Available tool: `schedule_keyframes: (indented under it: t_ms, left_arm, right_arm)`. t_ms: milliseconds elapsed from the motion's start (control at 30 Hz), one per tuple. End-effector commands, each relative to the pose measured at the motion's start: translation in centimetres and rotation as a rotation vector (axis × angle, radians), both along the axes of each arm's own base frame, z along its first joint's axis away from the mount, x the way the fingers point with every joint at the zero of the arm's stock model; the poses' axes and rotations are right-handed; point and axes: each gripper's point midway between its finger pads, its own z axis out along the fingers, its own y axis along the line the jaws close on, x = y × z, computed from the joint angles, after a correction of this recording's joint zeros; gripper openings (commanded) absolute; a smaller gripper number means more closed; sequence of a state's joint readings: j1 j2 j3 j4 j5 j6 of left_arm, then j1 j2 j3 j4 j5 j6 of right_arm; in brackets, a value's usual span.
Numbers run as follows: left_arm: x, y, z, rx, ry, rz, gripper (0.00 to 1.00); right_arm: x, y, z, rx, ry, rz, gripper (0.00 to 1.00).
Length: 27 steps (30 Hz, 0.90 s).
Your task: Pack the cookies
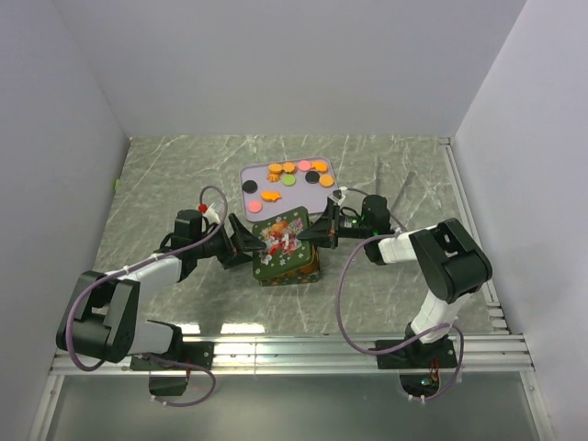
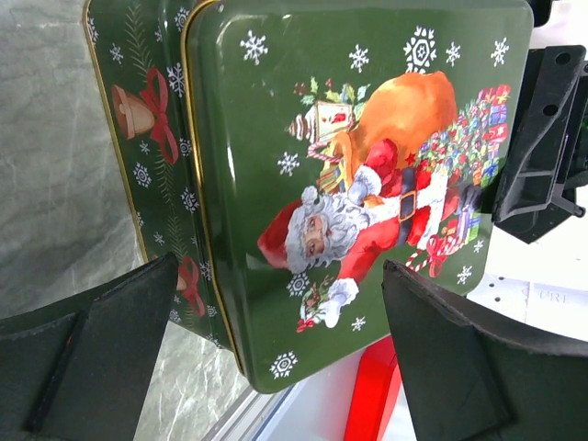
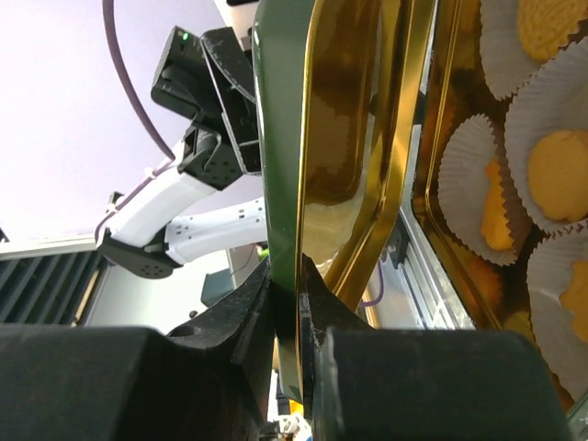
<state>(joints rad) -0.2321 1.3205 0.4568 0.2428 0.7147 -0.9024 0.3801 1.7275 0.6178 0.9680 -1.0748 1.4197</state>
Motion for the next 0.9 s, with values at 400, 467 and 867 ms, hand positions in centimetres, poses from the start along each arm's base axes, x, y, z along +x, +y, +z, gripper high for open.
schedule_keyframes:
  t_ms: [400,467,867]
  left_arm:
    - [1.2,-0.4,1.2,0.022,-0.048,-0.045,0.99]
    - [1.3,-0.6,1.3,0.021,-0.05,-0.051,0.99]
    - [2.0,-0.4,-2.0,0.152,0.044,-0.031,0.99]
  right_arm:
    - [0.9,-0.5,-3.6,-0.233,-0.079,-0.051,0.0]
    - [1.0,-0.6,-4.1,-0.246,-0.065,-0.061,0.0]
    - [0.4,-0.3,-4.2,-0.155,0.002,-0.045,0.0]
